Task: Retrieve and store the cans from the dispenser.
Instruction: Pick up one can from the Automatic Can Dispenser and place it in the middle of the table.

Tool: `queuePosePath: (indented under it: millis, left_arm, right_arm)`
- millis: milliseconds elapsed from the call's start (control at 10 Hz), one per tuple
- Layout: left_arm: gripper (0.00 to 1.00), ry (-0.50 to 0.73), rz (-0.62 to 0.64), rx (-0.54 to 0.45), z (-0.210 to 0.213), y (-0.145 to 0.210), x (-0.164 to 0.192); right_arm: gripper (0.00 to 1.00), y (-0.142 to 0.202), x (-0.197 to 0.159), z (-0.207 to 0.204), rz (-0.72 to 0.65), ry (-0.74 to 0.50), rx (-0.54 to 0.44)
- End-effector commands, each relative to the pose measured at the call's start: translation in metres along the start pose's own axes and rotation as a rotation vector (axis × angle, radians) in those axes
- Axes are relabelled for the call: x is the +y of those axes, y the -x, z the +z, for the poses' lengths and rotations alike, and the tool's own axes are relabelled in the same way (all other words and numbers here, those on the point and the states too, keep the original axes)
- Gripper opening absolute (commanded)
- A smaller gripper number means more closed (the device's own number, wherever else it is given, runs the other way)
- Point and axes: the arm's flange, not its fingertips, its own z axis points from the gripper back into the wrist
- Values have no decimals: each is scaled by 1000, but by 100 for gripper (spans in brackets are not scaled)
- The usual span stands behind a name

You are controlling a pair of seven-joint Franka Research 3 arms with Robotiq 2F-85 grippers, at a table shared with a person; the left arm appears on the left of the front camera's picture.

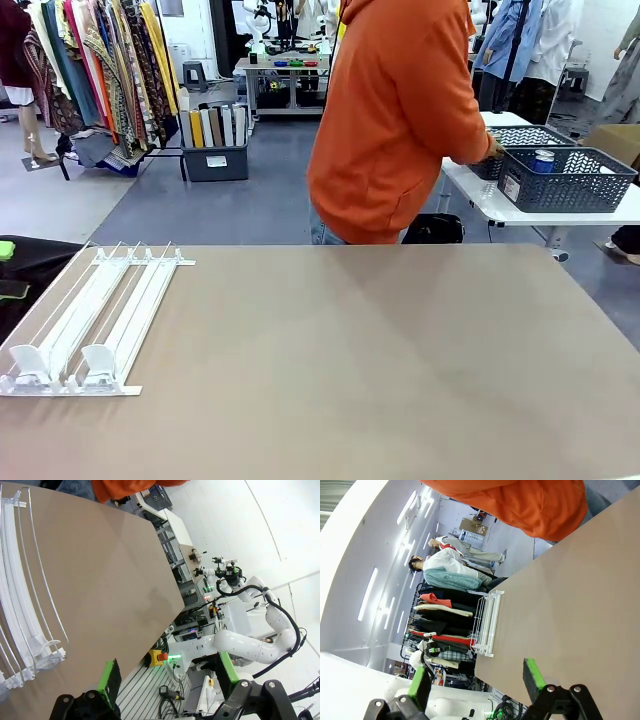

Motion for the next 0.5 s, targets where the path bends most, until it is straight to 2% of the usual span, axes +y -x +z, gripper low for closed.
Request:
queuePosePath:
  millis: [0,400]
  left_arm:
    - [100,15,3,-13,-1,0,-2]
    - [100,15,3,-13,-1,0,-2]
  right_arm:
    - [100,-3,4,-2,-2,-25,-19]
    - [100,-3,4,-2,-2,-25,-19]
